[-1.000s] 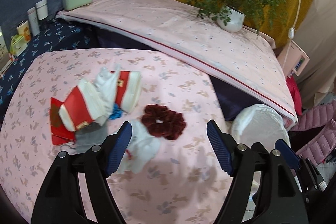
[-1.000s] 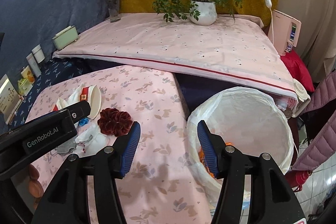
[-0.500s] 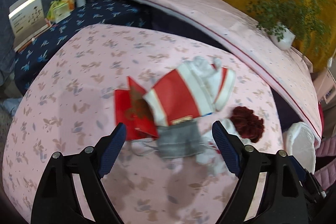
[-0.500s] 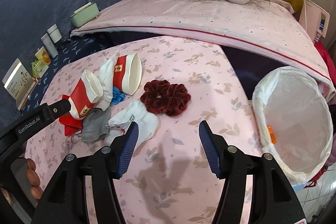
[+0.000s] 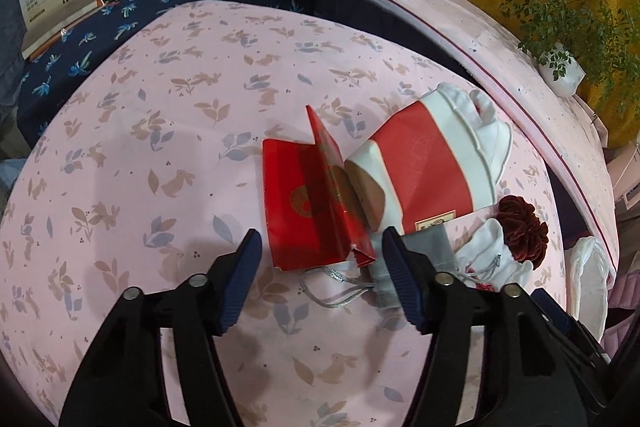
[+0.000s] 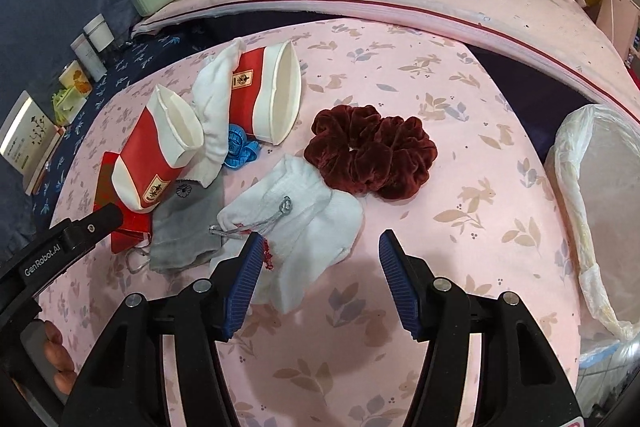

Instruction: Collect trash

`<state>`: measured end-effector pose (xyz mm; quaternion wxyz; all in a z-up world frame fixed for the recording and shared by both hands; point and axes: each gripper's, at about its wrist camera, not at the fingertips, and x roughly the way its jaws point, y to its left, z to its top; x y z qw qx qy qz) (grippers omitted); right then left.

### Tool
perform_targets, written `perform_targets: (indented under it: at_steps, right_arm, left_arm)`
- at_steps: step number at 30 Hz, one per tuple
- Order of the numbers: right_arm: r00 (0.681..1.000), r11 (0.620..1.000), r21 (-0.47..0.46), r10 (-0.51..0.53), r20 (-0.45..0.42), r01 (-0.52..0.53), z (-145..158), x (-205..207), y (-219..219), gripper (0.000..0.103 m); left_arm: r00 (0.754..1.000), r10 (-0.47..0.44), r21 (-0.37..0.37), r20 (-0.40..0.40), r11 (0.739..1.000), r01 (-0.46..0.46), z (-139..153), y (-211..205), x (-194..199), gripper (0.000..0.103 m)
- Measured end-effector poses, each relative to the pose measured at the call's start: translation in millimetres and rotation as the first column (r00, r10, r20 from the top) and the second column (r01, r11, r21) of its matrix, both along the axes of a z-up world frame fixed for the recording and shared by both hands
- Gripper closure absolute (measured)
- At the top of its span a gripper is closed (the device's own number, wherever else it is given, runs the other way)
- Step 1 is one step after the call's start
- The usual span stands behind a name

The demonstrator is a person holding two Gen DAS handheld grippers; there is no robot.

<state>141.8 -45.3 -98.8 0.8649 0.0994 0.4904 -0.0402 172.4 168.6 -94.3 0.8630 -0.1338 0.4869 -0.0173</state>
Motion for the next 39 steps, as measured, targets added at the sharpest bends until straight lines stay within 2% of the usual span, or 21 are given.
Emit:
perform_targets:
  at_steps: [5, 8, 11, 14, 18, 27, 34, 39]
  right_arm:
    - [1.0, 1.0, 0.001, 0.008, -0.026, -0.008, -13.0, 6.3, 3.8, 0.048]
    - [0.999, 1.0, -0.005, 0.022, -0.03, -0.023, -17.0, 6.0, 7.0, 0.059]
    - [0.998, 0.999, -0.003, 0.052, -0.027, -0.052, -16.2, 4.8, 10.4, 0.073]
    - [0.998, 0.998, -0.007, 0.064, -0.018, -0.064, -11.7, 2.7, 12.0, 0.085]
    - [0.998, 0.998, 0.014, 0.06, 0.022, -0.06, 3.1, -3.0, 7.9, 0.089]
    - [0.98, 0.998, 0.013, 0.05, 0.193, -0.054, 72.5, -21.6, -6.4, 0.089]
    - [0.955, 0.999, 0.025, 0.021, 0.296, -0.03, 119.2, -38.9, -32.0, 0.089]
    - [0.938, 1.0, -0.007, -0.001, 0.346, 0.004, 138.8, -55.6, -55.5, 0.089]
  left_arm:
    - [0.999, -0.029, -0.03, -0.012, 0.999, 0.029, -6.3, 1.3, 1.5, 0.074]
    - [0.999, -0.045, -0.044, -0.004, 0.998, 0.044, -4.7, 1.0, 0.3, 0.091]
    - [0.999, -0.039, -0.049, 0.002, 0.998, 0.039, -0.9, 2.2, -1.3, 0.098]
    - [0.999, -0.03, -0.055, 0.011, 0.998, 0.03, 6.1, 3.9, -4.2, 0.101]
    - [0.998, -0.029, -0.057, 0.048, 0.998, 0.032, 23.7, 4.3, -10.9, 0.101]
    - [0.986, -0.064, -0.067, 0.155, 0.995, 0.075, 80.6, -13.1, -27.3, 0.102]
    - [0.961, -0.145, -0.081, 0.234, 0.982, 0.168, 124.8, -54.7, -36.8, 0.102]
    - [0.936, -0.223, -0.088, 0.272, 0.963, 0.255, 146.8, -97.0, -41.9, 0.102]
